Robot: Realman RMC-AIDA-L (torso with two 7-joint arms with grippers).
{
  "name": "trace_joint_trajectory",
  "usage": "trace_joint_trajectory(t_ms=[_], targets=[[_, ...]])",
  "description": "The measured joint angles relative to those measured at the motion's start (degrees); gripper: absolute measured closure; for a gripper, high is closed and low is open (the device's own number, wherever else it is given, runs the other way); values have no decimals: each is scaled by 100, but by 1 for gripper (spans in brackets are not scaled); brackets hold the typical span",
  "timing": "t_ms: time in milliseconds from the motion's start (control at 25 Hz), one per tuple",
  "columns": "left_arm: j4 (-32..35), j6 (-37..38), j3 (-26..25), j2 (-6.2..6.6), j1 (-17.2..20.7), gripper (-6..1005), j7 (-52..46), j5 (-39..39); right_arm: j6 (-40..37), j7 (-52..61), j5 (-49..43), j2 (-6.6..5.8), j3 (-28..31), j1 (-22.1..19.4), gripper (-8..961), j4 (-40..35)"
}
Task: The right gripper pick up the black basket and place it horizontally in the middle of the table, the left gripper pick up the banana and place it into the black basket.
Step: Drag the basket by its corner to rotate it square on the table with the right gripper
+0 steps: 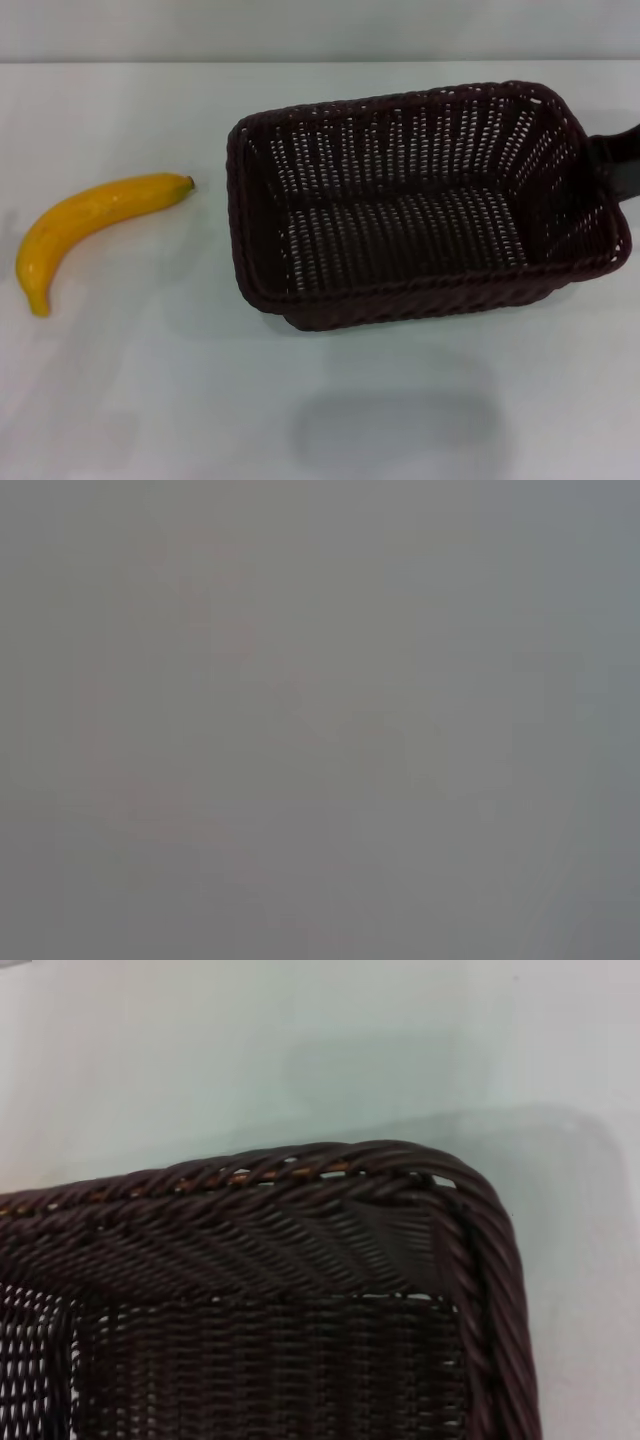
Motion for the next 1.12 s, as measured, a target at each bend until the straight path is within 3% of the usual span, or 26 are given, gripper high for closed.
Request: trace_joint_trajectory(t_ms=[320, 600, 840, 1120], targets=[[12, 7, 0, 4, -90, 109, 0, -1, -131, 204, 355, 44, -85, -401, 819, -132], [14, 23, 0, 4, -201, 108, 7, -2, -218, 432, 985, -11, -683, -843, 815, -242], [58, 100, -1, 4, -252, 109, 8, -1, -202, 357, 1108, -40, -1289, -879, 812, -217], [72, 109, -2, 2, -228, 108, 9, -1, -219, 369, 1134, -50, -1370, -890, 808, -173]])
